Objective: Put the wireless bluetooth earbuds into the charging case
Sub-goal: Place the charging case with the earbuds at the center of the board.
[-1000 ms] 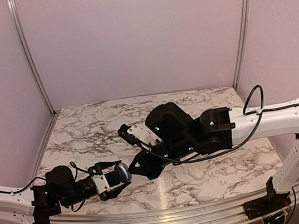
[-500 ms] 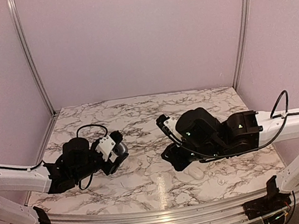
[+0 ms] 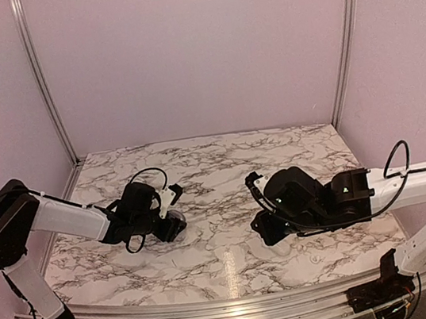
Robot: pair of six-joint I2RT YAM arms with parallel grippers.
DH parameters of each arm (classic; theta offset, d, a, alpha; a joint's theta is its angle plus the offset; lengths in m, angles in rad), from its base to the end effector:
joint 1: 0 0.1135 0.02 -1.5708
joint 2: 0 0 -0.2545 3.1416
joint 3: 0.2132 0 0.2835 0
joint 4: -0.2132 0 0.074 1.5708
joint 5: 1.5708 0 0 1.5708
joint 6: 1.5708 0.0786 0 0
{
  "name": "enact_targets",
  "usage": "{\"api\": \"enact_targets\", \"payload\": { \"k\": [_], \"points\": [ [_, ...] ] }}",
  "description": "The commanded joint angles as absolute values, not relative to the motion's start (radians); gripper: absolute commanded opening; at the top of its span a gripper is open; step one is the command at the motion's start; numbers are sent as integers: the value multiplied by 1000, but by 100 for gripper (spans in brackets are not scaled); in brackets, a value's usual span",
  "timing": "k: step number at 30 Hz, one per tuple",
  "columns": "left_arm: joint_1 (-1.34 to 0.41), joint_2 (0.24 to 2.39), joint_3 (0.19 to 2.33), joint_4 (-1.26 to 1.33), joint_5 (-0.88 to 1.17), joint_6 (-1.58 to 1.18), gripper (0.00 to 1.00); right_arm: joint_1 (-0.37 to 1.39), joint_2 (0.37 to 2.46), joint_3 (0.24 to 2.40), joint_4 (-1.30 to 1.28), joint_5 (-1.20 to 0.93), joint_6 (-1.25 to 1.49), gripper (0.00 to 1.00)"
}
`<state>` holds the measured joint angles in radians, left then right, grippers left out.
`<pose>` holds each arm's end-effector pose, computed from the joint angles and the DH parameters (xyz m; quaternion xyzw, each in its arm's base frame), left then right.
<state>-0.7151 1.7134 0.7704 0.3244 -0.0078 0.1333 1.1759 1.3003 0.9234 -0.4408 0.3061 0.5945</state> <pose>0.2962 -0.2564 0.0879 0.3642 0.8107 -0.1281 0.4401 0.1502 0.2988 0.2039 -0.2097 0.8966 0.1915 0.3398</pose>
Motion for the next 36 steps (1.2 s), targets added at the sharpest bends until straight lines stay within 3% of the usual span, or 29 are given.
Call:
{"api": "enact_targets", "payload": {
  "k": [1,4,6,11,14,19,22,24,36],
  "points": [
    [-679,1771,811,261,68,82,36,1163,1269,911,-394,319,611,11],
    [-659,1792,815,261,106,66,38,1161,1269,906,-397,319,612,11],
    [-655,1802,817,261,117,63,45,1159,1268,905,-400,321,612,11],
    [-653,1820,820,261,164,70,75,1151,1274,893,-415,330,617,12],
    [-653,1833,828,261,169,76,98,1147,1279,883,-429,331,613,14],
    [-654,1820,830,261,161,71,99,1136,1282,882,-484,346,615,20],
    [-655,1772,814,261,160,60,99,1120,1285,870,-498,350,617,35],
    [-655,1726,800,261,159,49,99,1099,1298,860,-498,341,614,39],
    [-679,1446,683,302,99,8,99,954,1431,799,-411,194,555,45]
  ]
}}
